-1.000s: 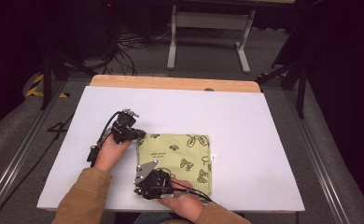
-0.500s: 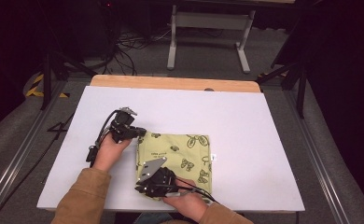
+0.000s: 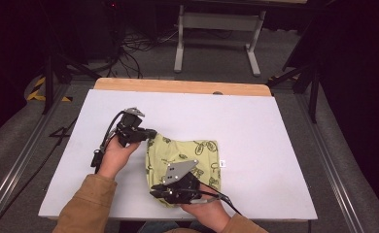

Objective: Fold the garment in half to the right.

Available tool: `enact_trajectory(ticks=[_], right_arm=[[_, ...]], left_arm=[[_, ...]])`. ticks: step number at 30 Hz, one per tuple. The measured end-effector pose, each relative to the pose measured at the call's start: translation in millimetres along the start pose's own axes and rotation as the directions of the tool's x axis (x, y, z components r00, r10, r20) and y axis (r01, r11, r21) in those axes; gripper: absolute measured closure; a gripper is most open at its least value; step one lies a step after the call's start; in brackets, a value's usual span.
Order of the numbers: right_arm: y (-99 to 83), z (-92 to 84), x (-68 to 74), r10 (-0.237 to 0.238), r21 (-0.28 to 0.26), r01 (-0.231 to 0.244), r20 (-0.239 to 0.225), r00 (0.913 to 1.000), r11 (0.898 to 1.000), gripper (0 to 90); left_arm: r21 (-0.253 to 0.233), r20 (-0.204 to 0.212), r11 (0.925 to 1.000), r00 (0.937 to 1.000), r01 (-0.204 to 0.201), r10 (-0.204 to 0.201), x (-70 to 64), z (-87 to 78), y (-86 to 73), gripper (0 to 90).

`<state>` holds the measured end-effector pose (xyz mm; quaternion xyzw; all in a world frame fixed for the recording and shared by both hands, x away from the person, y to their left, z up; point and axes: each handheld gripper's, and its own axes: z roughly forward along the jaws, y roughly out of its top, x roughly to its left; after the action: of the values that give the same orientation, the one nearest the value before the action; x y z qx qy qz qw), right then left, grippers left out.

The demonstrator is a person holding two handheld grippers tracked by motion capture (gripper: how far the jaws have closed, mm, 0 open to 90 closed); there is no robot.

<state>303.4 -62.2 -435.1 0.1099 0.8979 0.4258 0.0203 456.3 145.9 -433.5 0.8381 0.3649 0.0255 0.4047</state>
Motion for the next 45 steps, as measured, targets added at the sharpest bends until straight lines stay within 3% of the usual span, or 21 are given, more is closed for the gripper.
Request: enact_trajectory(ticks=[6, 15, 22, 45], right_arm=[[-5.3, -21.3, -1.7, 0.03, -0.054, -0.03, 0.002, 0.9995, 0.998, 81.5], [-17.2, -48.7, -0.9, 0.061, -0.107, -0.06, 0.015, 0.998, 0.993, 81.8], [-26.8, -68.4, 1.4, 0.082, -0.127, -0.077, 0.038, 0.9959, 0.989, 82.0], [-66.8, -107.6, 0.8, 0.17, -0.146, -0.157, 0.079, 0.9823, 0.977, 82.3]], left_arm=[[-0.017, 0.016, 0.9997, 0.9998, -0.015, 0.015, -9.4, -0.5, 12.9, 83.7], [-0.025, 0.032, 0.9974, 0.9972, -0.068, 0.068, -34.1, 5.9, 36.9, 83.7], [-0.024, 0.045, 0.9954, 0.9945, -0.093, 0.094, -48.1, 14.5, 49.5, 83.7], [0.016, 0.073, 0.9874, 0.985, -0.158, 0.156, -87.6, 61.5, 77.0, 83.6]])
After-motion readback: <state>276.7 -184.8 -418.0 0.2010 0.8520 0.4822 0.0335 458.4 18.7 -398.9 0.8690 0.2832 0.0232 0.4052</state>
